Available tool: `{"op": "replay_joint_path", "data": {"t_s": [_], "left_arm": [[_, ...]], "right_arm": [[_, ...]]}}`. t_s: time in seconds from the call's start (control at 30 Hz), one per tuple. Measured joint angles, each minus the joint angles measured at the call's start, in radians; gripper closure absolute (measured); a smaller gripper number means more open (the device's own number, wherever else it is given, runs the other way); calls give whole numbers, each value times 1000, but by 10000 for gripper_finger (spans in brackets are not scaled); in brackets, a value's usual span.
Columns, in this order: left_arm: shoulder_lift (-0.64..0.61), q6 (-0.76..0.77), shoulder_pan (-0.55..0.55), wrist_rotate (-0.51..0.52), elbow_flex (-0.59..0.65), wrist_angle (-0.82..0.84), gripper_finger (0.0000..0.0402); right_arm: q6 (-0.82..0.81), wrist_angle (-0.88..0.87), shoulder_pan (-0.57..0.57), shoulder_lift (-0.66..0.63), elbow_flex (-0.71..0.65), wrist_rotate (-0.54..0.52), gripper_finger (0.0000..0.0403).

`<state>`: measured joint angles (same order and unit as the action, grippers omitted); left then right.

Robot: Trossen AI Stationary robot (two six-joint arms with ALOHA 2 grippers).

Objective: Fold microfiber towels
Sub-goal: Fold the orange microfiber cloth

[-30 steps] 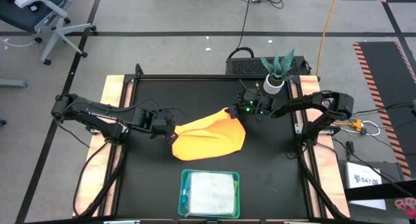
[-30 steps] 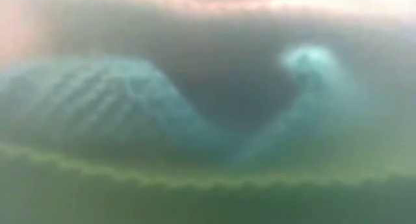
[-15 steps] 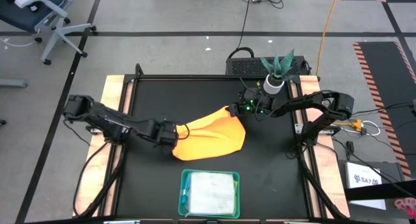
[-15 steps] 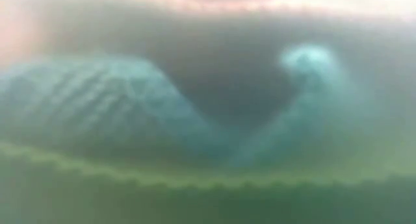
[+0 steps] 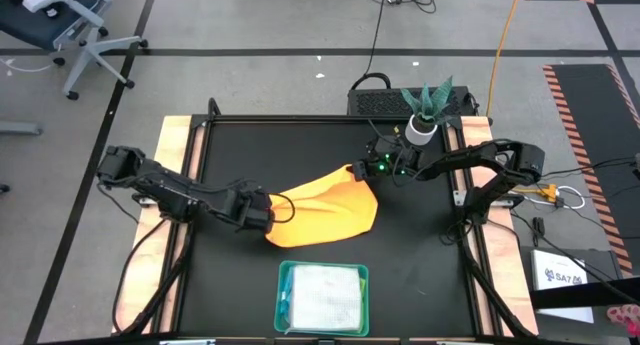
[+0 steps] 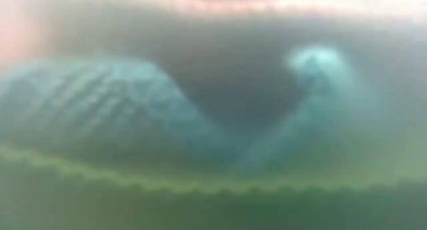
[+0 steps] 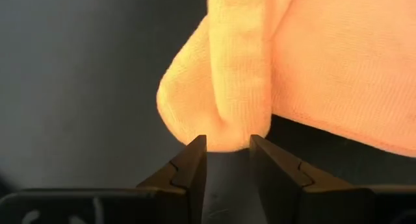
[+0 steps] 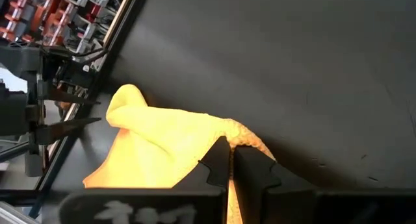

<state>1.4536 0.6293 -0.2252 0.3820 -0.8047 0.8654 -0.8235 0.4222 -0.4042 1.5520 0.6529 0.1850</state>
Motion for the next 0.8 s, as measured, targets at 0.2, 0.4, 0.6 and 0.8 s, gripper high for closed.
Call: {"op": "replay_joint_path", "data": {"t_s": [0.2,0.4,0.6,0.8], "left_arm": [[0,-325,-76,173,0,-11,282],[0,-475,-95,106,0,-125,282],[0,-473,-95,73,34,-187,282],[0,-445,-98,75,82,-187,282]], "right_arm": [[17,0,0,0,0,0,399],[36,-1,0,0,0,0,399],[55,-2,0,0,0,0,399],[58,-1,0,0,0,0,399]]}}
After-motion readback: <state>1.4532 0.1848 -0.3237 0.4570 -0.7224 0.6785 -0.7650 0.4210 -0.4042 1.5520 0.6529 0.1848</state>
